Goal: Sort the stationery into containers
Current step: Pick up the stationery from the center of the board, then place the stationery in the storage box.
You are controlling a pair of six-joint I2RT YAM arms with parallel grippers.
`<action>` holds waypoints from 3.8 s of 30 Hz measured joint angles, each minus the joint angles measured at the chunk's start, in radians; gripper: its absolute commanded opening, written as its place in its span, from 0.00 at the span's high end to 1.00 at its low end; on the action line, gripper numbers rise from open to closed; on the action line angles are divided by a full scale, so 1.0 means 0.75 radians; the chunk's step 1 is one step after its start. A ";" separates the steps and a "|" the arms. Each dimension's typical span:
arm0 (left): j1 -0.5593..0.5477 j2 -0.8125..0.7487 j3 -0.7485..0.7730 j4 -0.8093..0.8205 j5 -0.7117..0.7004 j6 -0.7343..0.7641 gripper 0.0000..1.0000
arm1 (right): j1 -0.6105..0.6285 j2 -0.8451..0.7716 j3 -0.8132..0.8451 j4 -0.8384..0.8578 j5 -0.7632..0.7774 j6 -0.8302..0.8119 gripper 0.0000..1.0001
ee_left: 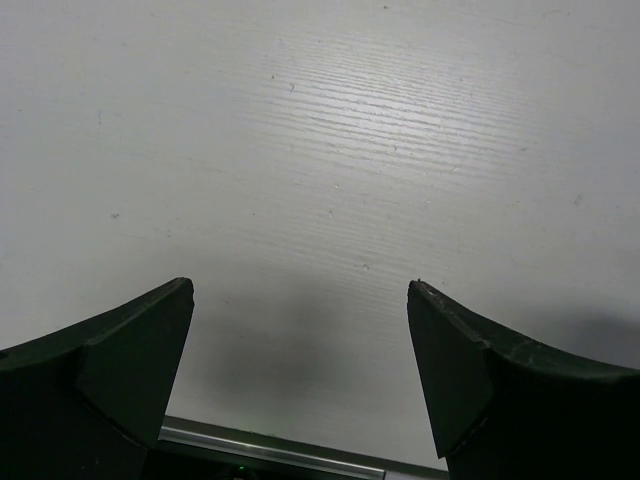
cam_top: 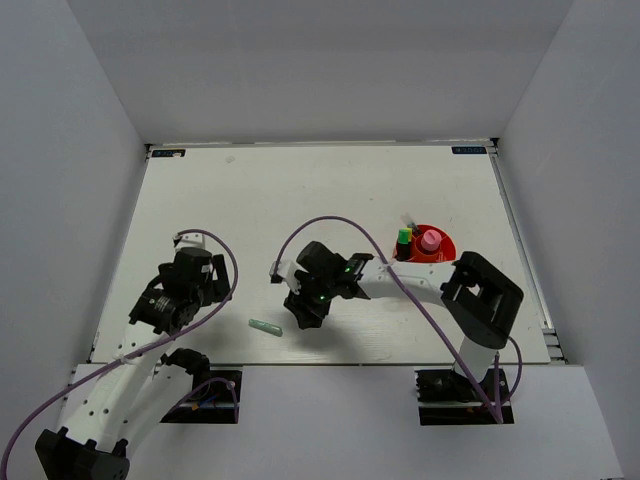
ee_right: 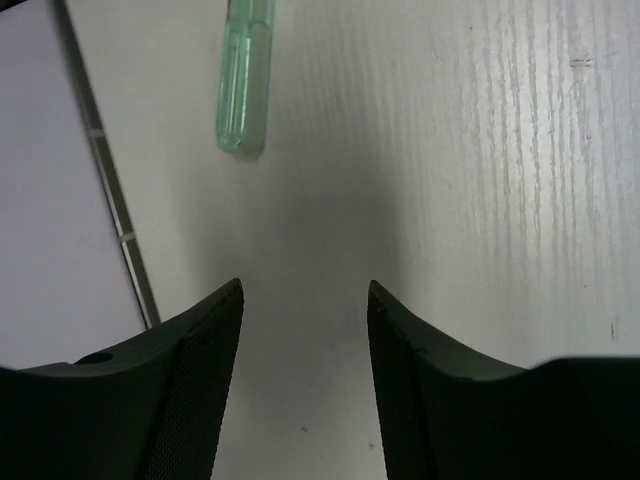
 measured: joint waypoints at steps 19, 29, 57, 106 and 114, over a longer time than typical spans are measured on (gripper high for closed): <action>0.023 -0.155 -0.014 -0.001 -0.170 -0.050 0.01 | 0.210 0.174 0.200 0.055 0.322 0.090 0.34; 0.037 -0.181 -0.021 -0.002 -0.197 -0.062 0.01 | 0.232 0.213 0.235 0.053 0.339 0.113 0.34; 0.038 -0.264 -0.035 -0.002 -0.256 -0.078 0.01 | 0.306 0.323 0.296 0.040 0.482 0.110 0.92; 0.041 -0.144 -0.042 0.005 -0.157 -0.064 0.01 | -0.498 -0.912 0.412 -1.198 1.182 -1.721 1.00; 0.043 -0.157 -0.043 0.006 -0.140 -0.064 0.01 | -0.528 -0.707 0.260 -1.223 1.321 -1.757 1.00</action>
